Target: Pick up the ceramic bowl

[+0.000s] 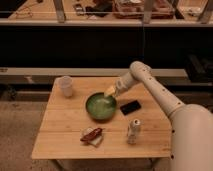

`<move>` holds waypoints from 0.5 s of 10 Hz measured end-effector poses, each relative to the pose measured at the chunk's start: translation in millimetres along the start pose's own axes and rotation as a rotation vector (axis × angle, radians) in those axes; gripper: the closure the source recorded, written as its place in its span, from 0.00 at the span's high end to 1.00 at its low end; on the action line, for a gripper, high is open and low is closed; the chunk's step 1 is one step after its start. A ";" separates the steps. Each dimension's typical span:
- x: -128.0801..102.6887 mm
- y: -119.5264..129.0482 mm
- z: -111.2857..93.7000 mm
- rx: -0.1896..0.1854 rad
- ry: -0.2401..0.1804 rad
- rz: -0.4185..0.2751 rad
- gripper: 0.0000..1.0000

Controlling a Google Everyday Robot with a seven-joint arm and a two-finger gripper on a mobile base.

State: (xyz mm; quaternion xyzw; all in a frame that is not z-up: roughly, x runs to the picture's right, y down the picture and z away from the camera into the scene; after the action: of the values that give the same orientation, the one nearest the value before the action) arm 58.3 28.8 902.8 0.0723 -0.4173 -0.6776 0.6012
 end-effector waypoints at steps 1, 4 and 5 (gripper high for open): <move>-0.2 6.2 -6.4 -0.012 0.010 0.006 0.54; -2.5 26.4 -23.3 -0.049 0.045 0.040 0.54; -7.0 34.1 -26.6 -0.060 0.049 0.054 0.54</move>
State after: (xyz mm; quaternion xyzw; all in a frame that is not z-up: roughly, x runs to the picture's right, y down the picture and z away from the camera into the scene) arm 101.9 24.6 905.2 0.0596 -0.3837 -0.6713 0.6314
